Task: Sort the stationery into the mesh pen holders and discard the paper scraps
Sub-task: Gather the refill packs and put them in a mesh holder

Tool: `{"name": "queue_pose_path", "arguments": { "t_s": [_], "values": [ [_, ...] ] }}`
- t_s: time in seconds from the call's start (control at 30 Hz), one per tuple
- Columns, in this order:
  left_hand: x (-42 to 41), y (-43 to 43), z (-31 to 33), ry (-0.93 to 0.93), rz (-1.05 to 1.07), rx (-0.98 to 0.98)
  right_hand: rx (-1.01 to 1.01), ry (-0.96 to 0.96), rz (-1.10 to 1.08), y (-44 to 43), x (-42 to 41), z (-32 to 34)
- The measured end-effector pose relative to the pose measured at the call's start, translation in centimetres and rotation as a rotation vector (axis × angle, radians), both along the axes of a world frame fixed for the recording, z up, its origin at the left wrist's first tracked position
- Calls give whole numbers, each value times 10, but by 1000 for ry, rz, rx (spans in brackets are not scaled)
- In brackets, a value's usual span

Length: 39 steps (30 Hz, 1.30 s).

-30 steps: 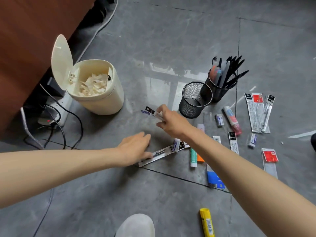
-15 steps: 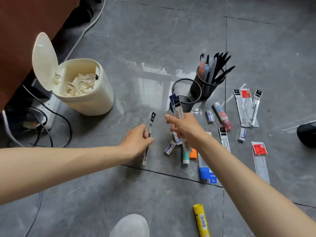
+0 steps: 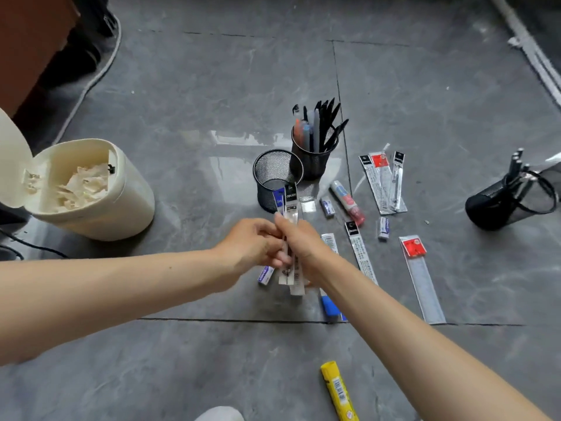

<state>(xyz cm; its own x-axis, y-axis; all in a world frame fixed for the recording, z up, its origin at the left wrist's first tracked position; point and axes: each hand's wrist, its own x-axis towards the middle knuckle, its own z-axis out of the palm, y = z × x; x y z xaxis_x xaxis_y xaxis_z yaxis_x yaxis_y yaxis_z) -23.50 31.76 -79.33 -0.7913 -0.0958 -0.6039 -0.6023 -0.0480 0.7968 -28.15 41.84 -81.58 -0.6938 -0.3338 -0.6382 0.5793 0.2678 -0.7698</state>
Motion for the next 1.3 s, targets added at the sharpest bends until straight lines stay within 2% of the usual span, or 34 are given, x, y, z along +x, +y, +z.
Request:
{"name": "queue_pose_path", "arguments": {
  "t_s": [0.17, 0.33, 0.5, 0.7, 0.87, 0.93, 1.0, 1.13, 1.3],
  "values": [
    [-29, 22, 1, -75, -316, -202, 0, -10, -10, 48, -9, -4],
    [-90, 73, -2, -1, -720, -498, 149, 31, -298, 112, -40, -7],
    [-171, 130, -9, 64, -811, -737, 359, 49, -490, 159, -76, -30],
    [-229, 160, -41, -13, -668, -934, 596, 175, -453, 185, -114, -49],
    [-243, 170, -93, -253, -354, -1021, 744, 272, -341, 184, -145, -51],
    [-240, 172, -94, -279, -252, -1036, 771, 327, -299, 179, -154, -51],
    [-244, 174, -96, -278, -225, -1032, 810, 353, -246, 172, -160, -53],
    [-253, 176, -91, -308, -236, -939, 866, 288, -193, 165, -169, -59],
    [-249, 165, -90, -170, -123, -825, 777, 175, -298, 175, -172, -67]
  ]
}}
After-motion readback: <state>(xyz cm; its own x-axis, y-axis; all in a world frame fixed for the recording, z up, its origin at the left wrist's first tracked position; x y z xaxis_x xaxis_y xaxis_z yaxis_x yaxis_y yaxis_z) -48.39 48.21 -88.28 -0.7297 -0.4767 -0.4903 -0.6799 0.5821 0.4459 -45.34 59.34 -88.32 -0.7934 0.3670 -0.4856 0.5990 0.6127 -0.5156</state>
